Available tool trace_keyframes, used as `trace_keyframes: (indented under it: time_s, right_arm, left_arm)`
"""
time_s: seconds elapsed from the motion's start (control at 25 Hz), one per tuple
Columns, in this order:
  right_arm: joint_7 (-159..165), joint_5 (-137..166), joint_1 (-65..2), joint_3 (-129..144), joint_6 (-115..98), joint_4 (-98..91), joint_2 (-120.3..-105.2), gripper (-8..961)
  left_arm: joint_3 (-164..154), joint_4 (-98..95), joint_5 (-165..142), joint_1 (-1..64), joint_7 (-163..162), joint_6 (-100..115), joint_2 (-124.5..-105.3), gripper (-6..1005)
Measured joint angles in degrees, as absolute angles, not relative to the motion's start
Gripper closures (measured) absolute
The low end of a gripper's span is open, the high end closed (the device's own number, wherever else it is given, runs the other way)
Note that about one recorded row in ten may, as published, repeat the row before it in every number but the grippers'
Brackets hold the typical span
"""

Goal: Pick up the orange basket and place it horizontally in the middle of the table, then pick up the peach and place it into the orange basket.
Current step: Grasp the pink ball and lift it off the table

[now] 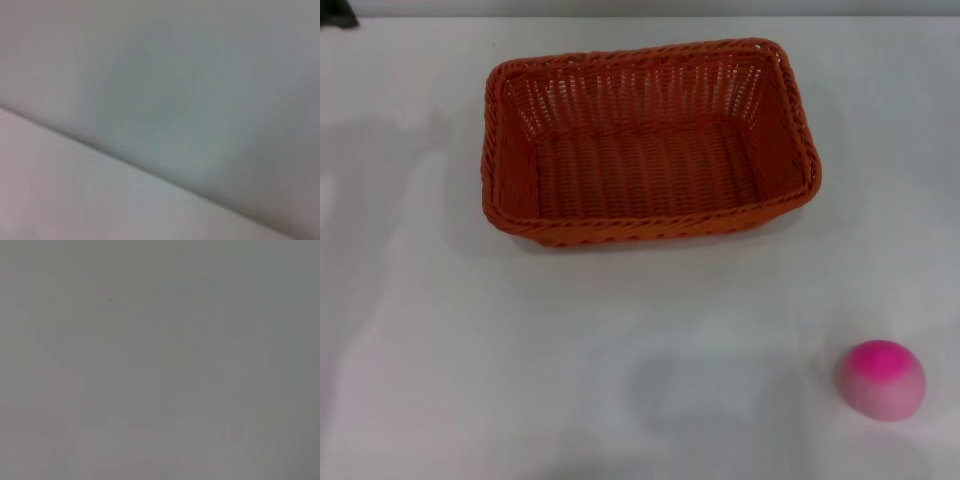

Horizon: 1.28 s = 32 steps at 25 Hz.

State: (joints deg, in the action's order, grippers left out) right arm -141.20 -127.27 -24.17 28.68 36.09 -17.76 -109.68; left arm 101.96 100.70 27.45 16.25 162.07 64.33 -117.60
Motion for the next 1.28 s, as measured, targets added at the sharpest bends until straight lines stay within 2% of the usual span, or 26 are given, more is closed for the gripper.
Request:
trace_keyframes:
  time_s: [0.16, 0.56, 1.0, 1.28]
  right_arm:
    - [-141.2, -127.3, -24.2, 28.8, 36.1, -17.8, -109.6, 89]
    - [-141.3, -127.3, -24.5, 28.9, 35.0, -17.8, -109.61, 89]
    - [-141.6, -127.3, -24.1, 30.5, 35.5, -17.8, -110.18, 89]
    - [-139.9, -127.3, -22.0, 33.5, 42.4, -17.8, -110.79, 89]
  left_arm:
    - [99.2, 100.5, 25.8, 11.9, 162.1, 53.9, -117.7, 459]
    - [90.7, 95.0, 16.8, 6.1, 162.1, 31.0, -118.74, 467]
    - [87.9, 79.3, 16.6, 5.4, 162.0, 6.8, -118.73, 472]
    - [87.1, 74.8, 16.3, 6.9, 162.0, 2.8, -118.55, 472]
